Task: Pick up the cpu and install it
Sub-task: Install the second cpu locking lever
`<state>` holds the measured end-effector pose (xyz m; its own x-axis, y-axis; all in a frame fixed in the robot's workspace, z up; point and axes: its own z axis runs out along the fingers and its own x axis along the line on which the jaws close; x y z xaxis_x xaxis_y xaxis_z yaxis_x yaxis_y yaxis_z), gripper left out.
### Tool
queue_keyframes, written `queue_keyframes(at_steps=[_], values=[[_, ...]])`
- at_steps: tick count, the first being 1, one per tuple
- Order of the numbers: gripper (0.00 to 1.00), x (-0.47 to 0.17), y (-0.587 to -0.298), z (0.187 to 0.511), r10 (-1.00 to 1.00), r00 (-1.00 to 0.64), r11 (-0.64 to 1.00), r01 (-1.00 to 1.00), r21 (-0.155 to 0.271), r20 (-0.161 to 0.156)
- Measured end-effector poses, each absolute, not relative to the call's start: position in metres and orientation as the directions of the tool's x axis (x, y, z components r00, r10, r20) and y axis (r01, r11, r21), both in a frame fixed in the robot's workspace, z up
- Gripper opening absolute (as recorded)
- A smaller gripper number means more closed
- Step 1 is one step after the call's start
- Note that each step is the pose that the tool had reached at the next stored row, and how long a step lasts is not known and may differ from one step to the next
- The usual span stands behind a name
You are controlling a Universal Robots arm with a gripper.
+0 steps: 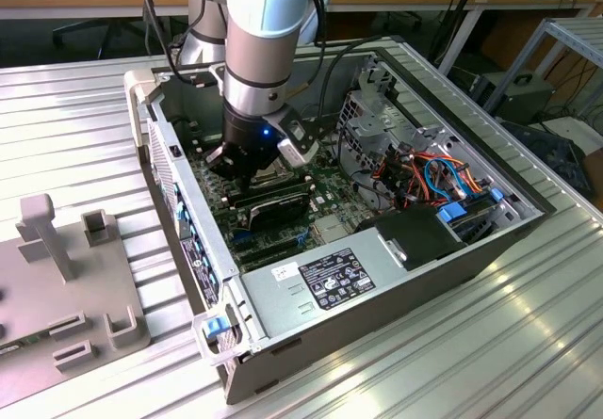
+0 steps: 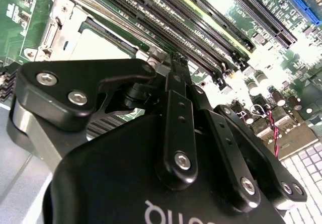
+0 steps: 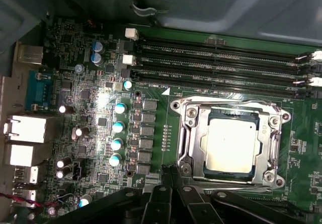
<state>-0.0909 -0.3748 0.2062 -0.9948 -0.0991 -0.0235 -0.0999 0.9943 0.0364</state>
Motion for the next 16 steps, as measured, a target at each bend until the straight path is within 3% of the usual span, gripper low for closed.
queue_keyframes(at_steps=[16], values=[[0.11,-0.053,-0.375,0.213,-0.099,-0.995,0.994,-0.1,0.036,-0.023]])
